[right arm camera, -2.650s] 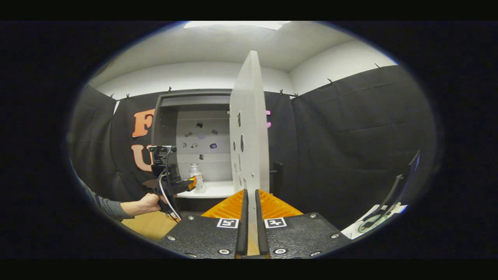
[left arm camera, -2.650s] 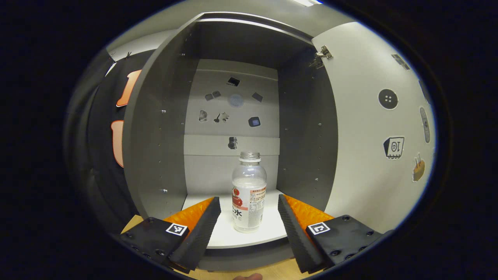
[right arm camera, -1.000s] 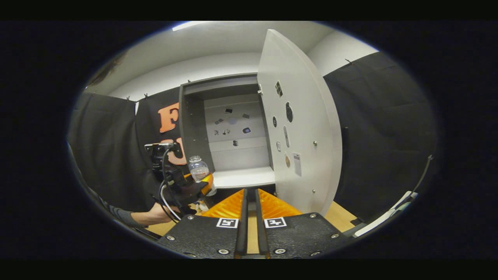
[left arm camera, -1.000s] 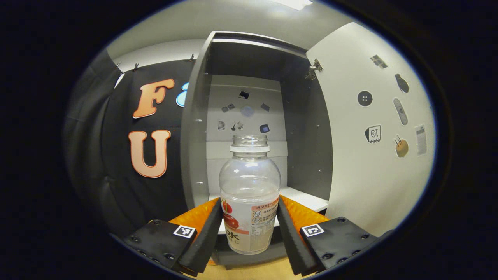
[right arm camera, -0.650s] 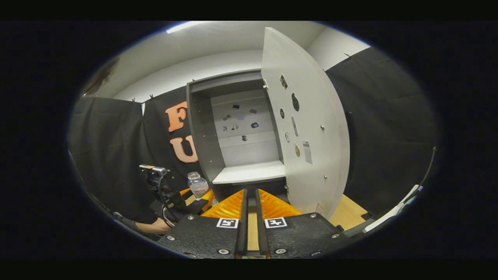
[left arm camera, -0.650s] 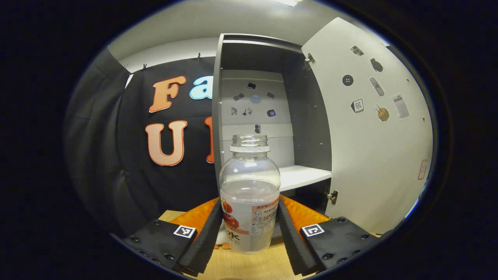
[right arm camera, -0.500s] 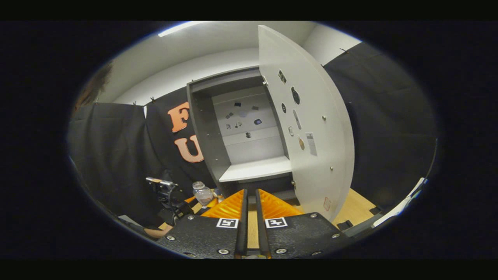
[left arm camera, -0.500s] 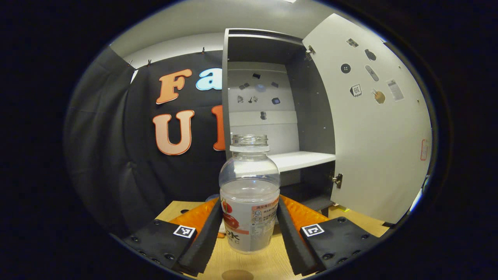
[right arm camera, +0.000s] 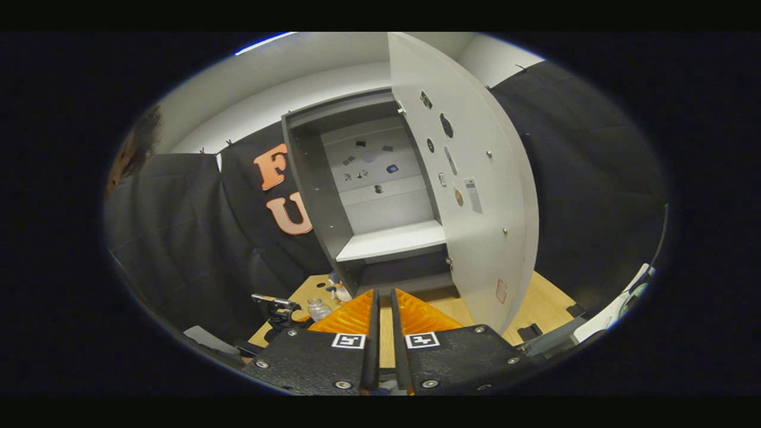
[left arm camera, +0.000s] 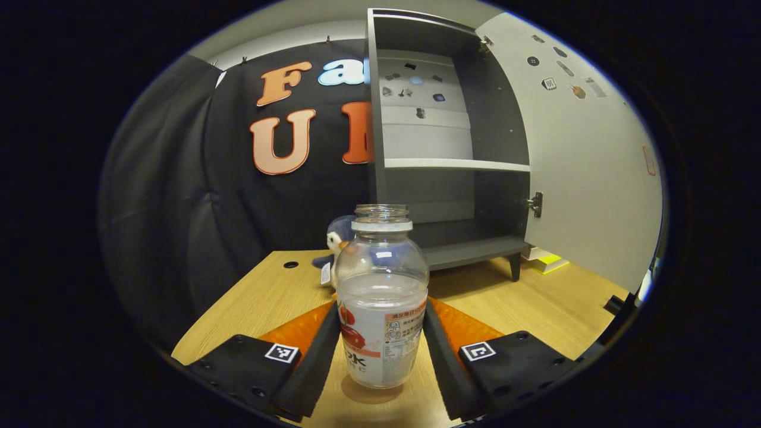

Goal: Open the cabinet door with the right hand, grasp the bottle in the cabinet with the left hand and place it on the coaster, then close the cabinet door with the right hand.

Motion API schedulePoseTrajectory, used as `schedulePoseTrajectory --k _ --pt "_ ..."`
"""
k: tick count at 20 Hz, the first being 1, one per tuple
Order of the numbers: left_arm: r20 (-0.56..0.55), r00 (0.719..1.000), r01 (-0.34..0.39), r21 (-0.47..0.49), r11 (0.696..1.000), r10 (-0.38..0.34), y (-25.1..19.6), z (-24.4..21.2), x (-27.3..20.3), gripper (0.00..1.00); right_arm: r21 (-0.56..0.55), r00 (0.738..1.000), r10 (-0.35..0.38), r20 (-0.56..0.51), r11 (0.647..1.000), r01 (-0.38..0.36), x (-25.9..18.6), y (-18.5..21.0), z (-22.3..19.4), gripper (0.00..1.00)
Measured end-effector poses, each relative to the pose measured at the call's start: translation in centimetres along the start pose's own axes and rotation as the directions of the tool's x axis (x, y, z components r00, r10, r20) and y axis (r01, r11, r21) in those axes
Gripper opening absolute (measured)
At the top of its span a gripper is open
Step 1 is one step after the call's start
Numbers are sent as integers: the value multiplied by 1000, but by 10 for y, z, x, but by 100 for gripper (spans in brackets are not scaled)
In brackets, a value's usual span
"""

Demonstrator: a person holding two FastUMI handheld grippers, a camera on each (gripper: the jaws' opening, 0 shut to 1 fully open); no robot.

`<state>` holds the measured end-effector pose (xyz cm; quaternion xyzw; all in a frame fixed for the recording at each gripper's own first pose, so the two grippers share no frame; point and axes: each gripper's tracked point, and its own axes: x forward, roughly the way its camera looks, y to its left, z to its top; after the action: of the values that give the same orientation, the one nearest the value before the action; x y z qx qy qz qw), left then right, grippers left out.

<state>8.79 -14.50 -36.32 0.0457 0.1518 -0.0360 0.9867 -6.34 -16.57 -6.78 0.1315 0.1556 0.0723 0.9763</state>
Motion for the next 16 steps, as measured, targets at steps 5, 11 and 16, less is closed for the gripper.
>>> schedulePoseTrajectory --k 5,11,16 --pt "-55 998 -5 -2 1000 5 1 -45 12 84 -9 998 -11 -67 1000 10 8 1 -20 8" --pt "-91 996 -23 -12 1000 22 10 -66 27 84 -28 990 -10 -138 1000 6 21 3 -40 6" --pt "-77 997 -17 5 1000 18 9 -65 25 84 -18 987 7 -160 1000 -10 26 6 -47 6"
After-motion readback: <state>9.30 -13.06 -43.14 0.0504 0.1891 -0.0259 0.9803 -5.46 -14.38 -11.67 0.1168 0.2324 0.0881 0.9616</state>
